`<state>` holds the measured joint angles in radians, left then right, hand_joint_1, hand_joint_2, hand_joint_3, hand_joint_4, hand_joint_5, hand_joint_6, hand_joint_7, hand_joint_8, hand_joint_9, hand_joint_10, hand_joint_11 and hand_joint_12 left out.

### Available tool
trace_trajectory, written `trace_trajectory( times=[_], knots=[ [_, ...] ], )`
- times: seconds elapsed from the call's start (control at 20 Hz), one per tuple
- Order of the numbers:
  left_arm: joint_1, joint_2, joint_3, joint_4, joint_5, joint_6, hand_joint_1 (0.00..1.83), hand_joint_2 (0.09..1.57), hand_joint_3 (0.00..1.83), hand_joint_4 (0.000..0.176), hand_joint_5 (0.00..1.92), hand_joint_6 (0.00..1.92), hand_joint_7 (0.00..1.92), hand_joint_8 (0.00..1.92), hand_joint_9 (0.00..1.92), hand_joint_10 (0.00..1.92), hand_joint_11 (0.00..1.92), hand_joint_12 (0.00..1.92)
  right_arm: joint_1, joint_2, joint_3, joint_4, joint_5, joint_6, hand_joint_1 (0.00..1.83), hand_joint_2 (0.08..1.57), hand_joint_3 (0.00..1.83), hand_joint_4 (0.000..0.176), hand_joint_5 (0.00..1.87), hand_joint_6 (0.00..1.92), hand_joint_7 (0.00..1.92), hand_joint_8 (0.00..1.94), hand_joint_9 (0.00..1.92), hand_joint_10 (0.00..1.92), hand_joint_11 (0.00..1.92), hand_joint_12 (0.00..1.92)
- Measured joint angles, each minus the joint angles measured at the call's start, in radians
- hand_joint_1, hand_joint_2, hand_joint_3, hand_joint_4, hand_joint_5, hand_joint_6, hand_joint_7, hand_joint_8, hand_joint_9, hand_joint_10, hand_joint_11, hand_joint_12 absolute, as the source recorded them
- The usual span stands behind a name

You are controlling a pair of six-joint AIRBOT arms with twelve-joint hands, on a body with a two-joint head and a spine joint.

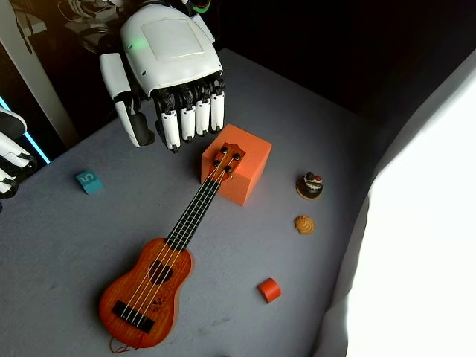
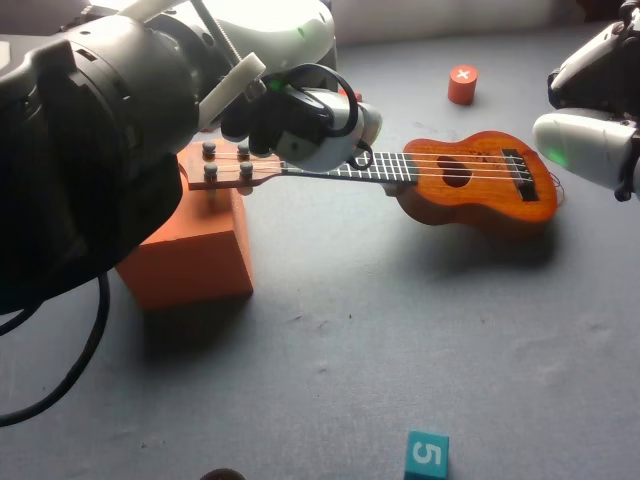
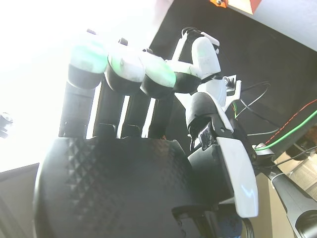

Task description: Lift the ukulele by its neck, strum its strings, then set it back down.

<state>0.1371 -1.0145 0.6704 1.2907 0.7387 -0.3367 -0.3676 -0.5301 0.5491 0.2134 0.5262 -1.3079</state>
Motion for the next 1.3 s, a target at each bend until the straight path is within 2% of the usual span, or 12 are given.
trace_trajectory(
  times=[0.05, 0.15, 0.5, 0.55, 0.6, 0.7, 0.85, 0.9, 1.0, 1.2, 1.25, 1.3],
  knots=[
    [0.0, 0.0, 0.0, -0.005, 0.003, 0.001, 0.05, 1.21, 0.03, 0.007, 0.01, 0.0, 0.09, 0.0, 0.08, 0.02, 0.0, 0.51, 0.0, 0.0, 0.0, 0.001, -0.001, 0.0, 0.0, 1.25, 0.09, 0.0, 0.01, 0.01, 0.06, 0.01, 0.0, 0.02, 0.0, 0.0],
    [0.0, -0.007, 0.001, -0.008, 0.004, 0.003, 0.01, 1.23, 0.01, 0.005, 0.0, 0.0, 0.06, 0.01, 0.06, 0.01, 0.0, 0.45, 0.0, 0.0, 0.0, 0.0, -0.003, 0.0, 0.0, 1.26, 0.08, 0.0, 0.05, 0.03, 0.06, 0.01, 0.04, 0.03, 0.0, 0.0],
    [0.02, -0.048, 0.008, 0.017, 0.055, -0.017, 0.17, 1.2, 0.0, 0.016, 0.06, 0.01, 0.14, 0.01, 0.14, 0.01, 0.0, 0.59, 0.0, 0.0, 0.0, 0.0, 0.0, -0.001, 0.0, 1.29, 0.03, 0.0, 0.08, 0.03, 0.1, 0.01, 0.05, 0.03, 0.0, 0.0],
    [0.03, -0.065, 0.014, 0.017, 0.072, -0.029, 0.34, 1.18, 0.0, 0.004, 0.03, 0.0, 0.1, 0.0, 0.09, 0.0, 0.0, 0.54, 0.0, 0.0, 0.0, 0.0, 0.0, -0.001, 0.0, 1.29, 0.03, 0.0, 0.1, 0.04, 0.12, 0.01, 0.07, 0.03, 0.01, 0.0],
    [0.03, -0.076, 0.017, 0.016, 0.086, -0.031, 0.34, 1.18, 0.0, 0.004, 0.03, 0.0, 0.1, 0.0, 0.09, 0.0, 0.0, 0.54, 0.0, 0.0, 0.0, 0.0, 0.0, -0.001, 0.0, 1.29, 0.03, 0.0, 0.1, 0.04, 0.12, 0.01, 0.07, 0.03, 0.01, 0.0],
    [0.033, -0.111, 0.026, 0.018, 0.129, -0.034, 0.74, 1.08, 0.0, 0.002, 0.0, 0.0, 0.0, 0.0, 0.0, 0.0, 0.0, 0.32, 0.0, 0.0, 0.0, 0.0, 0.0, -0.001, 0.0, 1.3, 0.03, 0.0, 0.06, 0.01, 0.08, 0.0, 0.04, 0.02, 0.0, 0.0],
    [0.051, -0.169, 0.049, 0.021, 0.223, -0.062, 0.84, 1.09, 0.0, 0.013, 0.0, 0.0, 0.0, 0.0, 0.0, 0.0, 0.0, 0.03, 0.0, 0.0, 0.0, 0.0, 0.0, -0.001, 0.0, 1.29, 0.02, 0.0, 0.04, 0.01, 0.08, 0.0, 0.04, 0.02, 0.01, 0.01],
    [0.065, -0.189, 0.059, 0.021, 0.262, -0.085, 0.91, 1.07, 0.0, 0.022, 0.0, 0.0, 0.0, 0.0, 0.0, 0.0, 0.0, 0.0, 0.0, 0.0, 0.0, 0.0, 0.0, -0.001, 0.0, 1.3, 0.02, 0.0, 0.03, 0.0, 0.07, 0.0, 0.05, 0.02, 0.01, 0.01],
    [0.093, -0.218, 0.079, 0.021, 0.304, -0.119, 0.99, 1.02, 0.0, 0.013, 0.0, 0.0, 0.0, 0.0, 0.0, 0.0, 0.0, 0.0, 0.0, 0.0, 0.0, -0.001, 0.0, -0.001, 0.0, 1.3, 0.02, 0.0, 0.07, 0.02, 0.09, 0.01, 0.07, 0.03, 0.04, 0.03],
    [0.118, -0.282, 0.146, 0.037, 0.32, -0.109, 0.96, 1.02, 0.0, 0.022, 0.0, 0.0, 0.0, 0.0, 0.0, 0.0, 0.0, 0.0, 0.0, 0.0, 0.0, 0.0, 0.0, -0.002, 0.0, 1.31, 0.0, 0.0, 0.09, 0.0, 0.1, 0.0, 0.09, 0.02, 0.0, 0.21],
    [0.119, -0.297, 0.159, 0.04, 0.319, -0.105, 0.96, 1.02, 0.0, 0.022, 0.0, 0.0, 0.0, 0.0, 0.0, 0.0, 0.0, 0.0, 0.0, 0.0, 0.0, 0.0, 0.0, -0.002, 0.0, 1.31, 0.0, 0.0, 0.09, 0.0, 0.1, 0.0, 0.09, 0.02, 0.0, 0.21],
    [0.12, -0.312, 0.172, 0.037, 0.32, -0.102, 0.95, 1.04, 0.0, 0.024, 0.0, 0.0, 0.0, 0.0, 0.0, 0.0, 0.0, 0.0, 0.0, 0.0, 0.0, 0.0, 0.0, -0.002, 0.0, 1.31, 0.0, 0.0, 0.05, 0.01, 0.06, 0.01, 0.05, 0.02, 0.0, 0.04]
  ],
)
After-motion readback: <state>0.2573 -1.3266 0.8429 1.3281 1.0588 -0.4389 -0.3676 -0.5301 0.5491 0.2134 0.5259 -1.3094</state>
